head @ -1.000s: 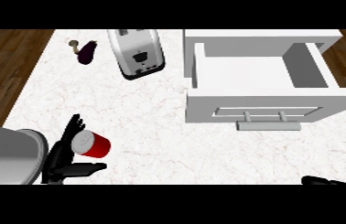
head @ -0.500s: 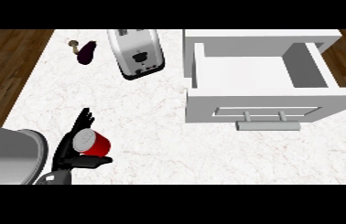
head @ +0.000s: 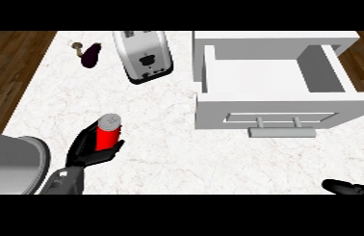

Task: Pick up the can, place it into the drawer and close the drawer

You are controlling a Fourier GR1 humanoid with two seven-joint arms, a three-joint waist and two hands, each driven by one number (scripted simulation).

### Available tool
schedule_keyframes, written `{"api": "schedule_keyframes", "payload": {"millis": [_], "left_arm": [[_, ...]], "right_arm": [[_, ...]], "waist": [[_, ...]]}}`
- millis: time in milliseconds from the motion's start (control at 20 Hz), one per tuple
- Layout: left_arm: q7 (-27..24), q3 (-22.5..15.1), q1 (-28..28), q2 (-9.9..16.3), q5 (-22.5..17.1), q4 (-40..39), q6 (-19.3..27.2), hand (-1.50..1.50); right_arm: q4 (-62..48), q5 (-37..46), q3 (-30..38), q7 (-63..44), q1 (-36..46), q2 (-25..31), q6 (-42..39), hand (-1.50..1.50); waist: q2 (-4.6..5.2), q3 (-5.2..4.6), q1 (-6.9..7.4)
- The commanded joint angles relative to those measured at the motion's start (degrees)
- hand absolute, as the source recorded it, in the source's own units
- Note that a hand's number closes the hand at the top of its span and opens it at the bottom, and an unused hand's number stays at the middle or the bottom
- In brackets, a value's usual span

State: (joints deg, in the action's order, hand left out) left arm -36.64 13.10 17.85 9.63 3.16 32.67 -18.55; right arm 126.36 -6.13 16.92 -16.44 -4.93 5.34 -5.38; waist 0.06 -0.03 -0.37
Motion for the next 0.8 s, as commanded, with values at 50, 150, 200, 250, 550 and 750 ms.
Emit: {"api": "schedule_keyframes", "payload": {"millis": [50,150,200,250,550,750], "left_arm": [[-1.59,-1.23,2.47,-1.84,0.06,-2.3,0.13,1.5],[3.33,-2.15,1.11,-2.1,-1.44,4.82,-0.57,1.5],[0.12,-3.29,-1.35,-2.69,-0.71,4.78,-2.11,1.5],[-1.8,-2.4,0.6,-4.13,-1.12,2.81,0.37,1.5],[3.64,1.23,8.33,-7.56,-4.16,1.47,9.39,1.5],[0.77,3.98,14.38,-7.8,-5.5,-3.89,14.66,1.5]], "right_arm": [[3.71,-2.04,1.18,-0.23,-3.66,-0.26,-1.88,-1.5],[0.49,-1.83,2.16,0.38,-1.47,0.54,-1.5,-1.5],[1.67,-2.71,3.26,1.88,-3.36,0.5,-2.57,-1.5],[2.36,-0.6,1.11,-0.87,-1.45,0.35,-1.13,-1.5],[0.92,-0.77,2.14,2.87,-3.06,-0.08,-2.32,-1.5],[4.44,-1.2,1.81,-3.46,-0.13,1.13,-0.38,-1.5]], "waist": [[-0.04,0.0,-0.16],[-0.12,0.04,0.2],[-0.13,0.04,0.15],[-0.07,0.01,0.1],[0.02,0.01,-0.42],[0.13,-0.04,-0.61]]}}
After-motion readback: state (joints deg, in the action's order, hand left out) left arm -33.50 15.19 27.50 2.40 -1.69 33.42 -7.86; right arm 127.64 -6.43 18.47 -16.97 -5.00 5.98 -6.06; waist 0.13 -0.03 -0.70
